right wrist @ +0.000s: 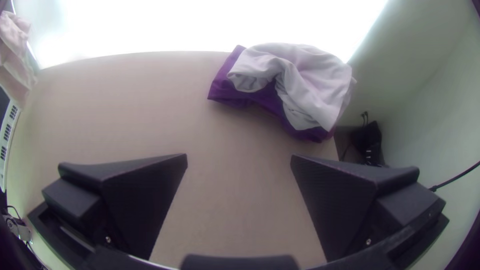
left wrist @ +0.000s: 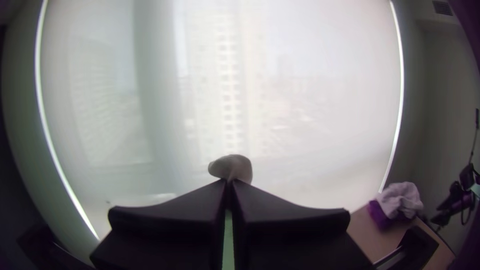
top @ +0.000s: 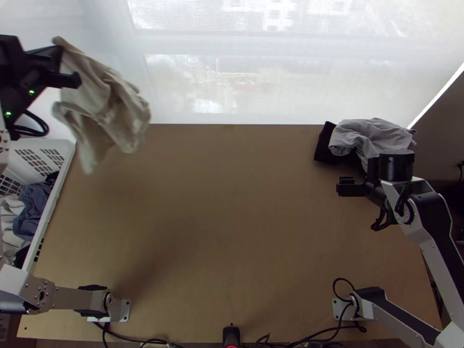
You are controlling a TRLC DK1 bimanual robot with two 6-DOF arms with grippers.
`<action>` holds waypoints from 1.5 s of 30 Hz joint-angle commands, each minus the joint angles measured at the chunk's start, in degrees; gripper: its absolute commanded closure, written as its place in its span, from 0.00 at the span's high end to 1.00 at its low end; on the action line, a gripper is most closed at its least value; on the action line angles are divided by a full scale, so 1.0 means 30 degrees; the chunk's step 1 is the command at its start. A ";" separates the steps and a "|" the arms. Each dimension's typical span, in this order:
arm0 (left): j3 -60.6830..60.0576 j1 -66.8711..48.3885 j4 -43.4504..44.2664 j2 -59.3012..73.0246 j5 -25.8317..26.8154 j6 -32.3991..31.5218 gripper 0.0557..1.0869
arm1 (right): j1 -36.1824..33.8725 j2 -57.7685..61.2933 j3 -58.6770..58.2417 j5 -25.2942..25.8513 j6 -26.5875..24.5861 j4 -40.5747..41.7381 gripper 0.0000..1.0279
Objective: Fold the t-shirt
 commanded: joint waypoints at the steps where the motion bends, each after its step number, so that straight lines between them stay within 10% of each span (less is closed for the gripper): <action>1: -0.1631 -0.7681 -0.1886 0.0116 -0.0522 -0.0029 0.03 | -0.0169 -0.0003 -0.0268 0.0012 -0.0011 0.0004 0.94; 17: -1.0332 -1.8257 -0.4142 -0.2140 -0.1840 -0.0469 0.03 | -0.0726 0.0085 -0.0708 -0.0017 0.0018 0.0209 0.94; 33: -2.1436 -2.1011 -0.7159 -0.4952 0.0709 0.0000 0.04 | -0.0462 0.0436 -0.0210 -0.0339 -0.0011 0.0443 0.94; 36: -2.2578 -2.1040 -0.8126 -0.5275 0.0738 0.0615 0.13 | -0.0462 0.0290 -0.0385 -0.0339 0.0018 0.0414 0.94; 42: -2.1553 -1.9927 -0.8800 -0.5890 0.0855 0.1436 0.63 | -0.0433 0.0173 -0.0620 -0.0398 0.0048 0.0414 0.94; 45: -1.9092 -1.7378 -0.8683 -0.4982 0.0884 0.1465 0.66 | -0.0433 0.0143 -0.0620 -0.0457 0.0048 0.0414 0.94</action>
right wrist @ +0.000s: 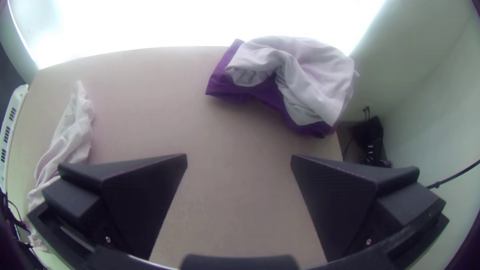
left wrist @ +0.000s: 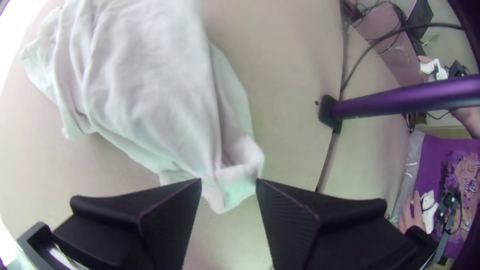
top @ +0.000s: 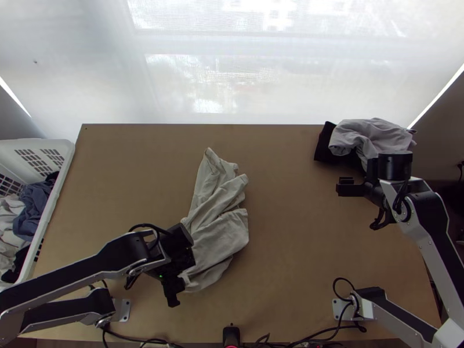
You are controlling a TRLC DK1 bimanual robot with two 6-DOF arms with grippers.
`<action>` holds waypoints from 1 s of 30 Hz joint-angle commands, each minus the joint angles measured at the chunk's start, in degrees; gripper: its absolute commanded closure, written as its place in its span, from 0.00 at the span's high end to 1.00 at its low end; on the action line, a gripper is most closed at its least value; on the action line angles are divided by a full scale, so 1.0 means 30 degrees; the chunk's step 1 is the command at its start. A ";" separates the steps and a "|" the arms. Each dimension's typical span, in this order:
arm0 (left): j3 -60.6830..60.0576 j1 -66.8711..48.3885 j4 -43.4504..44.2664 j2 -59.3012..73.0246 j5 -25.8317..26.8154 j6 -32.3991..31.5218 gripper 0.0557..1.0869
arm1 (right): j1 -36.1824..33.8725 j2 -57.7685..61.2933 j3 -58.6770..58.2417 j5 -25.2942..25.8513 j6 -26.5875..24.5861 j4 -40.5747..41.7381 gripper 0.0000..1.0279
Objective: Fold the t-shirt
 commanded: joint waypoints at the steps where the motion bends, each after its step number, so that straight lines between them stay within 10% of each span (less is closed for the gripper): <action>1: 0.2980 0.3711 -0.0092 0.0886 0.0061 0.0459 0.69 | 0.0026 -0.0104 -0.0132 -0.0122 0.0040 -0.0030 0.94; 30: 1.1184 0.8311 0.9693 1.4098 -0.6618 -0.0127 0.70 | 0.6764 0.0657 0.3882 -0.0239 -0.4852 -0.3868 0.95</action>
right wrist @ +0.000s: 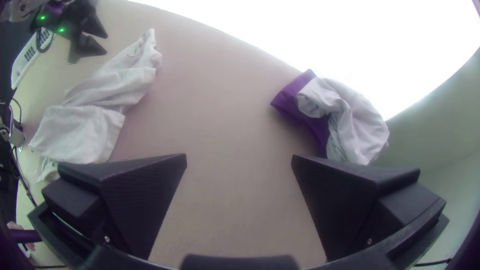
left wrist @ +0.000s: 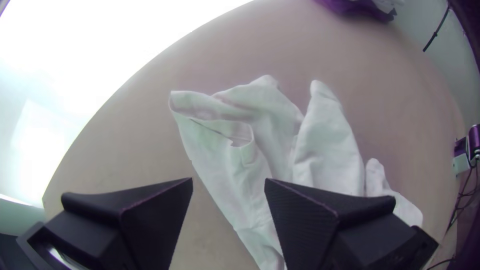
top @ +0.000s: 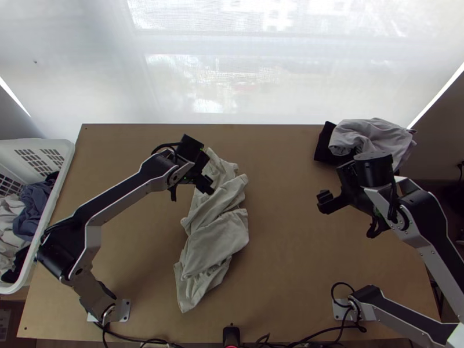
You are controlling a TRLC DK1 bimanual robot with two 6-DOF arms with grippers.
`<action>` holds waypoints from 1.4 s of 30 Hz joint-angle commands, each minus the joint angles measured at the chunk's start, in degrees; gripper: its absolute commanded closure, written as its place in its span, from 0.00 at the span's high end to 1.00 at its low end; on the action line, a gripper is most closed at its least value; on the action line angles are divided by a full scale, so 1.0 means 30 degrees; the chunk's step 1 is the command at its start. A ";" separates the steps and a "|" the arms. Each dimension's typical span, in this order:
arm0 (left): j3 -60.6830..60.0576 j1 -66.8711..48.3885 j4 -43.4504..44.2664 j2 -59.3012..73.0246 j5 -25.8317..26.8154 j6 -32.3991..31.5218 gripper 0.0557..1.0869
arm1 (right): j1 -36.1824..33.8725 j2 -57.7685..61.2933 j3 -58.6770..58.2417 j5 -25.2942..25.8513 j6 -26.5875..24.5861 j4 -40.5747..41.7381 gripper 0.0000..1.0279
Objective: Fold the t-shirt
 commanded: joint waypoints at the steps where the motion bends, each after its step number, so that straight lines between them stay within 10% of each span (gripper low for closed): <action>1: 0.1771 -0.0104 0.0717 0.2960 -0.0834 -0.0258 0.70 | 0.1432 0.0577 0.1165 0.0023 -0.0852 -0.0619 0.95; 14: 0.2826 -0.0514 0.0366 0.5626 -0.1654 -0.0844 0.68 | 0.1402 0.0841 0.1106 0.0023 -0.0823 -0.0619 0.95; 22: 0.3324 -0.0485 0.0336 0.5802 -0.1508 -0.0639 0.03 | 0.1402 0.0900 0.0872 -0.0006 -0.0794 -0.0590 0.95; 42: 0.3002 0.4788 -0.1714 -0.3016 -0.1185 -0.0024 0.04 | 0.3248 0.2745 0.3186 -0.0035 -0.1292 -0.0590 0.95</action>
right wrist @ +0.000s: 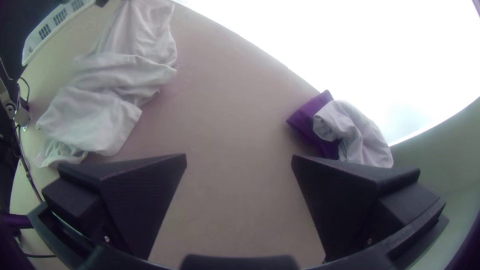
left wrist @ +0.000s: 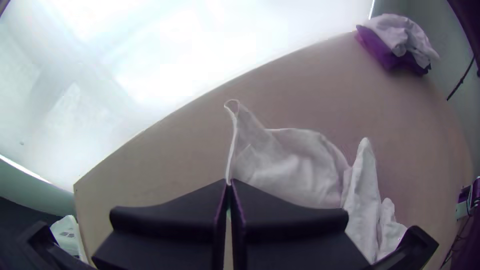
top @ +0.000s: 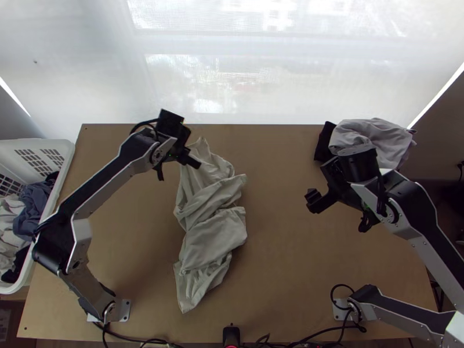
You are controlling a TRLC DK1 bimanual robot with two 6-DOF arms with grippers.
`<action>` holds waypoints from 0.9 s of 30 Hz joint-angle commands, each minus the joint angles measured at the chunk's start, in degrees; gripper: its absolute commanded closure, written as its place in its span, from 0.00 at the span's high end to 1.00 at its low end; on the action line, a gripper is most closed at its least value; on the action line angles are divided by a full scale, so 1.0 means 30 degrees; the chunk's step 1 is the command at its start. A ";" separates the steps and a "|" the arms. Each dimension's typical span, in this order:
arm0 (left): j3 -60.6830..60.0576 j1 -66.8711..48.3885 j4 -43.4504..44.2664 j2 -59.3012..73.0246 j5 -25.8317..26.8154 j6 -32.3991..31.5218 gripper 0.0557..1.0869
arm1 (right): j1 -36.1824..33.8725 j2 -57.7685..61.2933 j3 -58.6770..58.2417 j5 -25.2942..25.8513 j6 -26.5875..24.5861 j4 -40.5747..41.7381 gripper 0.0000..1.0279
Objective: Fold the t-shirt
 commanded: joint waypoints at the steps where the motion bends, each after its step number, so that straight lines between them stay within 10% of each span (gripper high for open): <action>1: -0.0284 0.2400 -0.0345 -0.3025 0.0119 0.0341 0.04 | 0.1910 0.1516 0.1796 -0.0196 -0.0462 -0.0276 0.95; 11: -0.2218 0.4685 -0.0227 -0.5574 0.0119 0.0605 0.04 | 0.6393 0.6350 0.4433 -0.5177 0.1706 -0.0364 0.95; 27: -0.4474 0.6736 0.0153 -0.6775 0.0207 0.0751 0.04 | 0.8531 1.4319 0.6835 -0.6085 0.2234 0.1599 0.93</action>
